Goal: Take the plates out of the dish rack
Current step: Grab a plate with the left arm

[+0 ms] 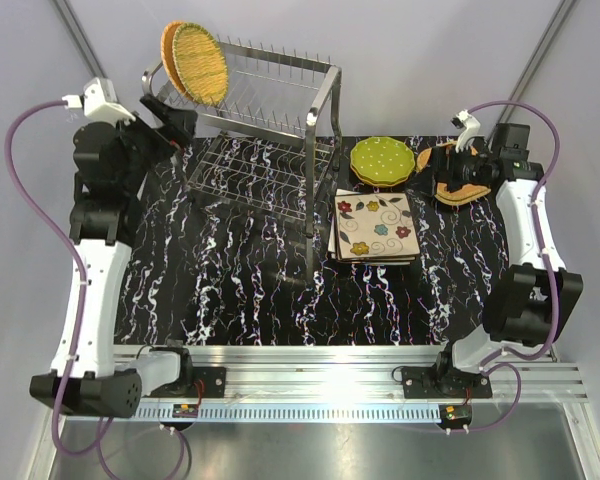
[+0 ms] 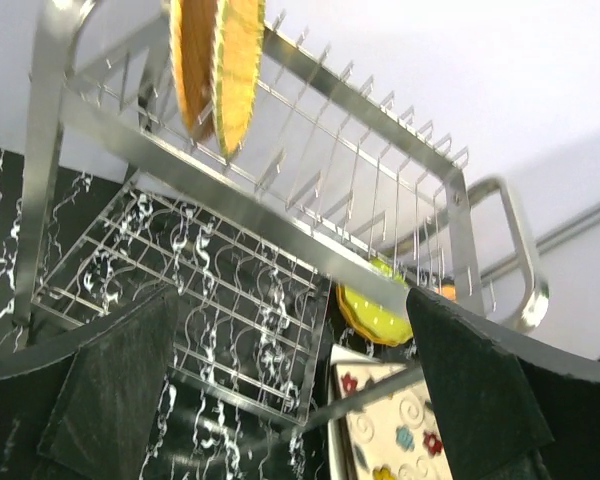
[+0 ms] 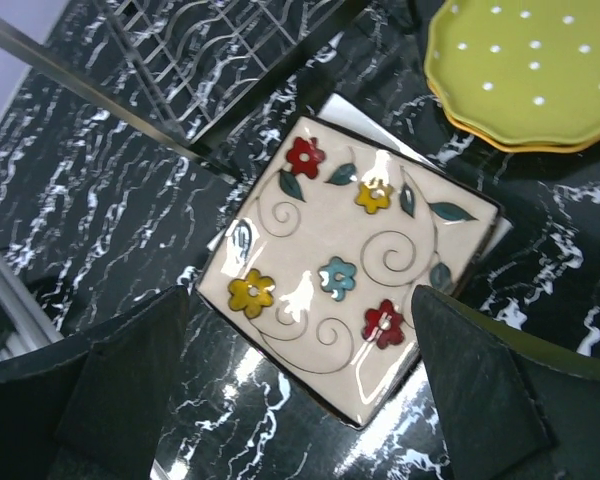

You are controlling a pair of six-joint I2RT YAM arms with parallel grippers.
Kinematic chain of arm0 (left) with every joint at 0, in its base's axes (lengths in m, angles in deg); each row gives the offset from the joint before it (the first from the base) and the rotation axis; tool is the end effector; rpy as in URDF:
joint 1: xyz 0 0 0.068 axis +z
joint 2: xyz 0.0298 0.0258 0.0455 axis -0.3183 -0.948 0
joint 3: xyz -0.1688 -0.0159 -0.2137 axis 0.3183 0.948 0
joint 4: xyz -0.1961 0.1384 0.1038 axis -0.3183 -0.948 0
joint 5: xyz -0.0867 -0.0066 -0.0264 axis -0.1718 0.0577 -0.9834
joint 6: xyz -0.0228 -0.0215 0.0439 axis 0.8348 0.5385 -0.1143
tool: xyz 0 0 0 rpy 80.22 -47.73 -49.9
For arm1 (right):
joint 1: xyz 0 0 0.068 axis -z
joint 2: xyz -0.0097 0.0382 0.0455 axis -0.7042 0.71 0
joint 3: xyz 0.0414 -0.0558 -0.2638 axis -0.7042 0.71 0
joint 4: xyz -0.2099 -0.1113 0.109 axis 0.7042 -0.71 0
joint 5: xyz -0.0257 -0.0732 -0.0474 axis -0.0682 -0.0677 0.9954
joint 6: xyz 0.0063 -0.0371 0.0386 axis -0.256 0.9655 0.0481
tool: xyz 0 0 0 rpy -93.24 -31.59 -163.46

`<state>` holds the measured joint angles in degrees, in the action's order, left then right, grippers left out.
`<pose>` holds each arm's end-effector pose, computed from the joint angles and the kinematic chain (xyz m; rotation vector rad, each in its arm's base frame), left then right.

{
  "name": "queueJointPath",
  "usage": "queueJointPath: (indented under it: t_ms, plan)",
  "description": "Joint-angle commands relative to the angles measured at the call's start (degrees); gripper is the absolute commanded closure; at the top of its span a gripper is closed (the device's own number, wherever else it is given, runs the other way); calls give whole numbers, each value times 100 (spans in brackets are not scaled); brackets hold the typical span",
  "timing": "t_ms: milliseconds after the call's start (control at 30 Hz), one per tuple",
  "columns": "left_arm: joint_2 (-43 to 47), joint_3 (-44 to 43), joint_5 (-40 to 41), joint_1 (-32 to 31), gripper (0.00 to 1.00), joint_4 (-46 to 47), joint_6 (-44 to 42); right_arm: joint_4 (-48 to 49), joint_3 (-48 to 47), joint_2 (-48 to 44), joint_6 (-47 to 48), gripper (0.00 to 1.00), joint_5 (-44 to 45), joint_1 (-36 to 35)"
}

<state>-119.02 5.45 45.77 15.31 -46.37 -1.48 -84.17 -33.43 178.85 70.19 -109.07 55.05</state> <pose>0.2330 -0.0163 0.4810 -0.3362 1.5855 -0.5518 0.3429 -0.0348 0.3491 -0.5181 2.0605 0.7213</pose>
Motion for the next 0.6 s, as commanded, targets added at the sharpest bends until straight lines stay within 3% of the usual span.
queueJointPath:
  t_ms: [0, 133, 367, 567]
  plan:
    - [-375, -639, -320, 175, 1, 136, 336, 475, 105, -276, -262, 0, -574, 9]
    - [-894, -1210, -294, 316, 4, 101, 468, 659, 298, -425, -447, 0, -750, 9]
    - [-1931, -2370, -662, 711, 22, 198, 1083, 738, 465, -566, -535, 0, -838, 9]
    - [-2766, -3285, -830, 808, 31, 84, 1426, 940, 641, -654, -746, 0, -891, 9]
